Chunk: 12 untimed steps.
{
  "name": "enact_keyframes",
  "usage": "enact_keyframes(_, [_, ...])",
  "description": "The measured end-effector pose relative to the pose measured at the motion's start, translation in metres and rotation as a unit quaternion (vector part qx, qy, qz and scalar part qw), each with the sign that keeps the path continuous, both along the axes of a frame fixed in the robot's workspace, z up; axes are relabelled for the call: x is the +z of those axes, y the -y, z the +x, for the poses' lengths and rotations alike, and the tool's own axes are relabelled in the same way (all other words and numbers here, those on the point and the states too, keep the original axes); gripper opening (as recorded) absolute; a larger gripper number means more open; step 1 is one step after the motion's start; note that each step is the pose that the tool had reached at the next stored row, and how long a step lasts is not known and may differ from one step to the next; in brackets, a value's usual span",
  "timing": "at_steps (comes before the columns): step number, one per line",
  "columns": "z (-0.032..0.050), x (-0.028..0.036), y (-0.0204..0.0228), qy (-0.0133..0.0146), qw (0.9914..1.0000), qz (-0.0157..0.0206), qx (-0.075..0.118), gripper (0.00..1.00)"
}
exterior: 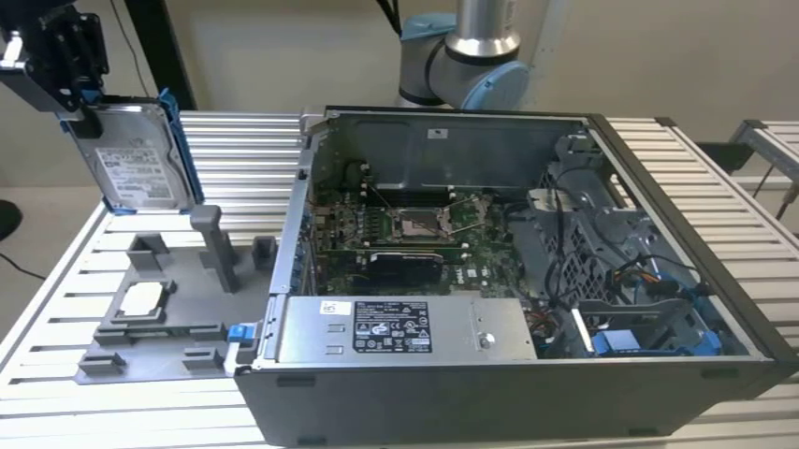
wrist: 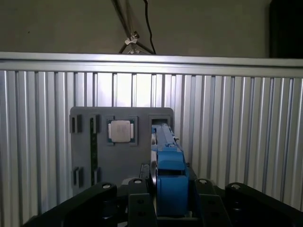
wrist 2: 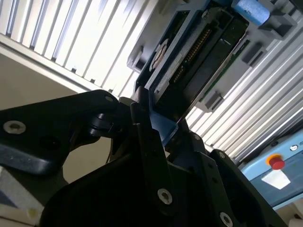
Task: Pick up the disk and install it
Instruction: 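Pick up the disk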
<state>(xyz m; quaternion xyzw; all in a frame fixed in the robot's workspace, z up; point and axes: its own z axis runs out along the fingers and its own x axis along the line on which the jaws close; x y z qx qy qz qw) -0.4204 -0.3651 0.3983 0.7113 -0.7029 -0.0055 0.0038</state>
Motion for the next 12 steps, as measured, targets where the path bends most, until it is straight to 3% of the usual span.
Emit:
enact_keyframes(3, [-0.0001,0.0039,0.0001,0.0001,0.99999,0.0047,-0.002,0.0])
enact_keyframes(7, [0.0,0.0102,-0.0001,0.0021,0.99997,0.0052,-0.004,0.0])
enact_keyframes(12, [0.0004,0.0239,-0.0001,0.0024,0.99997,0.0065,-0.005,0.0])
